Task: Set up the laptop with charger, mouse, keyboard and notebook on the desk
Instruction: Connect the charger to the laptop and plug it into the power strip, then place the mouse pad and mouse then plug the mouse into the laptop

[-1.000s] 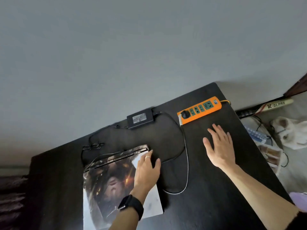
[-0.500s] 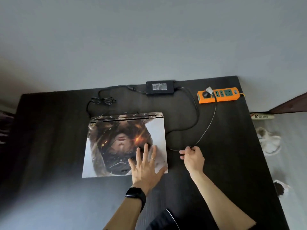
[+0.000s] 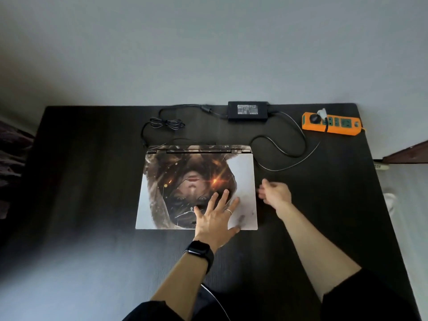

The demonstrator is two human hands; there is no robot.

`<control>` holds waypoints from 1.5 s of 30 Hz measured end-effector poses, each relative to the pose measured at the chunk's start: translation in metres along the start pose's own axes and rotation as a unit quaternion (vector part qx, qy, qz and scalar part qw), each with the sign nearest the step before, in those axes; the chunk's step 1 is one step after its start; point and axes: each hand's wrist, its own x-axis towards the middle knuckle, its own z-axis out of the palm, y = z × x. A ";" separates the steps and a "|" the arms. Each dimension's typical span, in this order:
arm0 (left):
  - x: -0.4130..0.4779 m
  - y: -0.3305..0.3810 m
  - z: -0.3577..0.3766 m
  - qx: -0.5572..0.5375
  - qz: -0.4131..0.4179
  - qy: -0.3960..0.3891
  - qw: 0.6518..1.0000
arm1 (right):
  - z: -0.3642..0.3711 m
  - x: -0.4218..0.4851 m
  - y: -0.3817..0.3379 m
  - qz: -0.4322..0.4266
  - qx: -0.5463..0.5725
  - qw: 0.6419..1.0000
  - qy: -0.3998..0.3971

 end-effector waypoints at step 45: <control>-0.486 0.031 0.223 -0.407 -0.534 0.278 0.687 | 0.094 -0.409 0.170 -0.542 -0.418 0.561 -0.466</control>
